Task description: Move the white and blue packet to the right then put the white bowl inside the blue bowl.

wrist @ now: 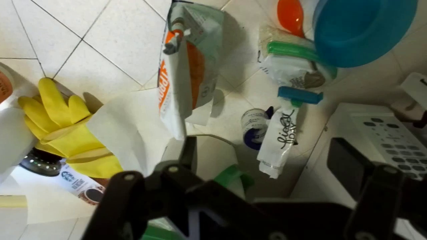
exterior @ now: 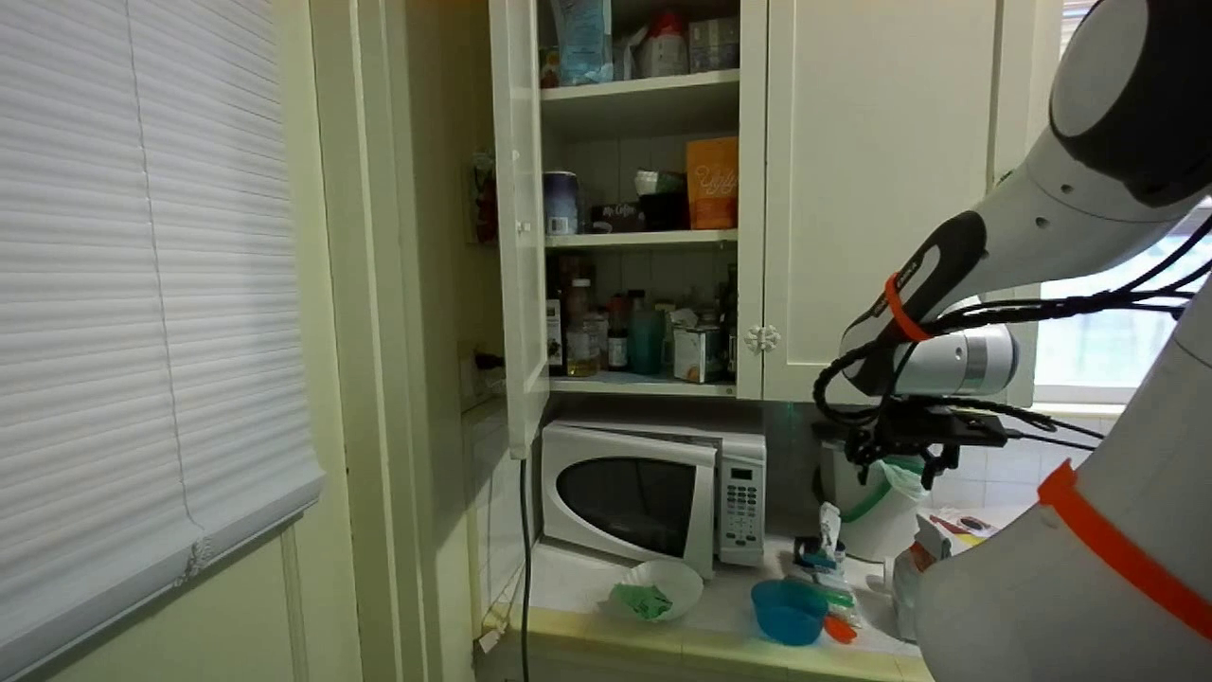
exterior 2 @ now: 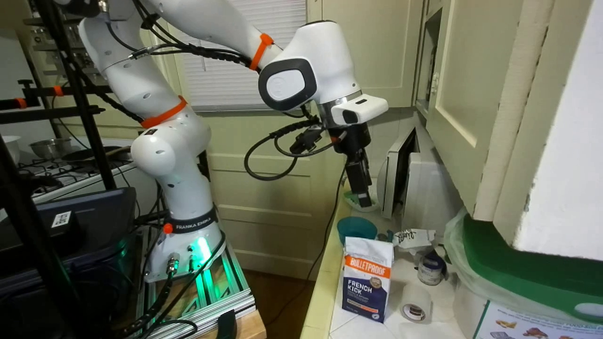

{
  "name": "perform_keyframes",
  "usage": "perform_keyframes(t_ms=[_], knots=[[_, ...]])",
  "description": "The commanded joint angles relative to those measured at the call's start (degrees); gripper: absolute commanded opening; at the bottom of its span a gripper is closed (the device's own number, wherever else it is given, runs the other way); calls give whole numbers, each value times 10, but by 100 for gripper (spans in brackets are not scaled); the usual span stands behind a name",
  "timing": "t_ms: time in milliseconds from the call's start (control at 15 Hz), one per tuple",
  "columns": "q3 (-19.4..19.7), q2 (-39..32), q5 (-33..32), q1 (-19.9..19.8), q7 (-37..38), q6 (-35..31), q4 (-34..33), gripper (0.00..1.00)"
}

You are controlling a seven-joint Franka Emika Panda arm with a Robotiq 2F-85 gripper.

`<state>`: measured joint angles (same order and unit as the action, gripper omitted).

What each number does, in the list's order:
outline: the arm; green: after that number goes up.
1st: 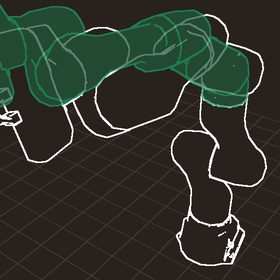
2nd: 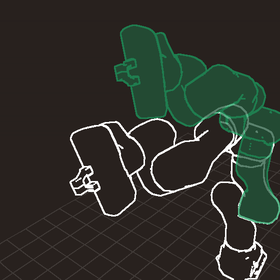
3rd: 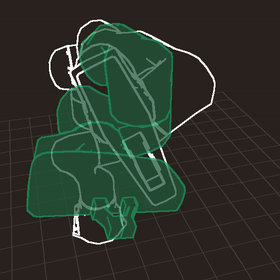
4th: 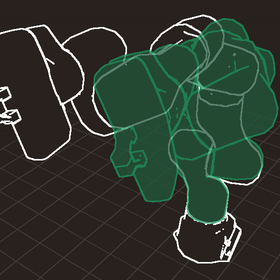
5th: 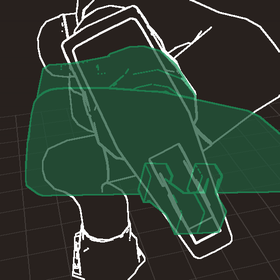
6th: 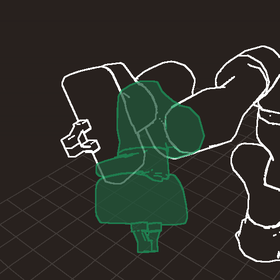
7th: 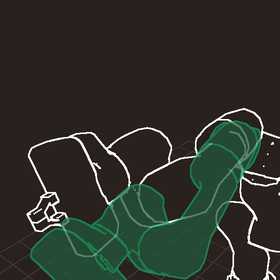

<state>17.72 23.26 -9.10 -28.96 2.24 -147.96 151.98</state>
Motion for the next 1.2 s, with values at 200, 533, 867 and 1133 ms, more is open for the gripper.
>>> perform_keyframes(t_ms=[200,533,867,1133], knots=[[-70,10,-8,47,47,63,-18,100],[-126,-8,-27,70,112,92,-36,100],[-170,-31,-32,86,224,127,-56,100],[-200,-67,-34,101,326,126,-78,100]])
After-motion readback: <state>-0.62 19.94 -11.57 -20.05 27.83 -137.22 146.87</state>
